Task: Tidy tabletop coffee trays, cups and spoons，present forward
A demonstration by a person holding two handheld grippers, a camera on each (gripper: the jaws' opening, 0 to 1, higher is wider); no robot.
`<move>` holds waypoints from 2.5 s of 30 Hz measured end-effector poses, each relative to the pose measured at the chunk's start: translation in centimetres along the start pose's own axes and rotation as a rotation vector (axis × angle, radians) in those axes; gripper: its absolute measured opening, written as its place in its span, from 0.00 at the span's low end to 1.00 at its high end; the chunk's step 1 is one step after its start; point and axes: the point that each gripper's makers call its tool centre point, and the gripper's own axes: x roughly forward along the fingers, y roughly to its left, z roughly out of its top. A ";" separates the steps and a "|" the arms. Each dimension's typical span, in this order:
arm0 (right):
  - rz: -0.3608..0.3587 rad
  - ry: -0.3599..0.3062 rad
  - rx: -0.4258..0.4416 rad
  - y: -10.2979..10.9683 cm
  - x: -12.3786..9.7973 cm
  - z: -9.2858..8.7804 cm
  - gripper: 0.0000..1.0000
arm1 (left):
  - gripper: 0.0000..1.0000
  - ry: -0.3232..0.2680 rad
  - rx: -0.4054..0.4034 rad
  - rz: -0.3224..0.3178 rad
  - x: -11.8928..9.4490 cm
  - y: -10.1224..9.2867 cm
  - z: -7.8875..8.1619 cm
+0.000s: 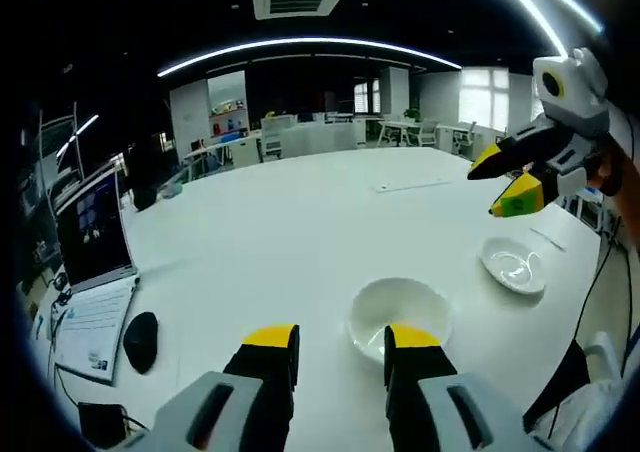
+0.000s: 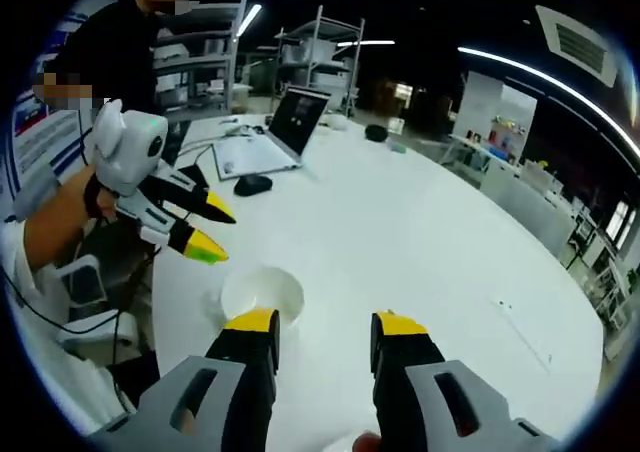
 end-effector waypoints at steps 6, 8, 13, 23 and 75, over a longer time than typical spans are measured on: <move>0.035 0.093 0.005 0.7 2.7 -1.1 0.36 | 0.36 0.056 -0.001 -0.024 0.5 -1.0 -0.3; 0.042 0.123 0.011 0.9 3.5 -1.6 0.36 | 0.36 0.075 0.002 -0.025 0.8 -1.1 -0.4; 0.072 0.186 0.039 1.3 5.7 -2.1 0.35 | 0.37 0.131 0.013 -0.035 1.5 -1.8 -0.9; 0.084 0.304 0.043 2.2 8.2 -3.4 0.34 | 0.37 0.210 0.008 -0.062 2.6 -2.5 -1.9; -0.027 0.548 0.326 2.5 9.9 -6.5 0.07 | 0.10 0.404 -0.264 0.046 5.9 -1.0 -3.3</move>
